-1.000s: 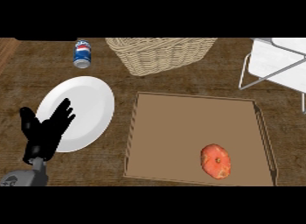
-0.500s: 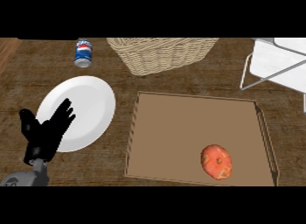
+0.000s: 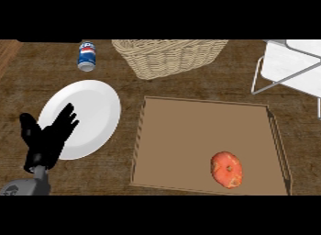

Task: Pick the cupcake from the tray and place it in the tiered shelf

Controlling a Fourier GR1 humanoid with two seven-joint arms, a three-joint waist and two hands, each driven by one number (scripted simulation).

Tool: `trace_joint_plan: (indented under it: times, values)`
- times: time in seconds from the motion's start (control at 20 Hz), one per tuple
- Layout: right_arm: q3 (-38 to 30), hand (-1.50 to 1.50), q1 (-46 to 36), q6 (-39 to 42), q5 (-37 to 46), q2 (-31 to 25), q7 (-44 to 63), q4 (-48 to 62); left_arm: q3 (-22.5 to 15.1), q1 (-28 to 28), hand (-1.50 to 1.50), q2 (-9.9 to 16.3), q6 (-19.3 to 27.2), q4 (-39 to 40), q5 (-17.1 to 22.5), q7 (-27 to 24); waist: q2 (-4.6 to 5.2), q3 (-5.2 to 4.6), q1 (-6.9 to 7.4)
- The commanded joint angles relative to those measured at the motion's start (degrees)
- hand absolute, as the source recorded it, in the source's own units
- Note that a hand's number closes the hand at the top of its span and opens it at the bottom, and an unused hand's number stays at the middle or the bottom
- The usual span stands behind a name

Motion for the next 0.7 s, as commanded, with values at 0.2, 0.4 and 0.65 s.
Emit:
trace_joint_plan:
  times: [0.2, 0.4, 0.65]
  values:
    - [-2.46, 1.50, -3.41, -2.45, -0.01, -1.40, 1.13, 4.46, -1.85, 2.05, 0.00, -2.93, 1.43, 1.10, -1.98, 0.22, 0.29, -0.31, 0.02]
    - [-6.87, -1.50, -3.14, -6.66, -3.47, -0.82, 2.44, 4.20, 1.75, 0.61, 0.00, 0.97, -1.45, 1.94, 0.30, 1.48, 0.23, -0.30, -0.33]
    - [-12.25, -1.50, -3.19, -9.74, -9.28, 1.53, 1.10, 4.36, 0.08, -0.20, 0.00, -1.66, 0.25, 3.40, -1.66, 0.59, 0.16, -0.30, -0.72]
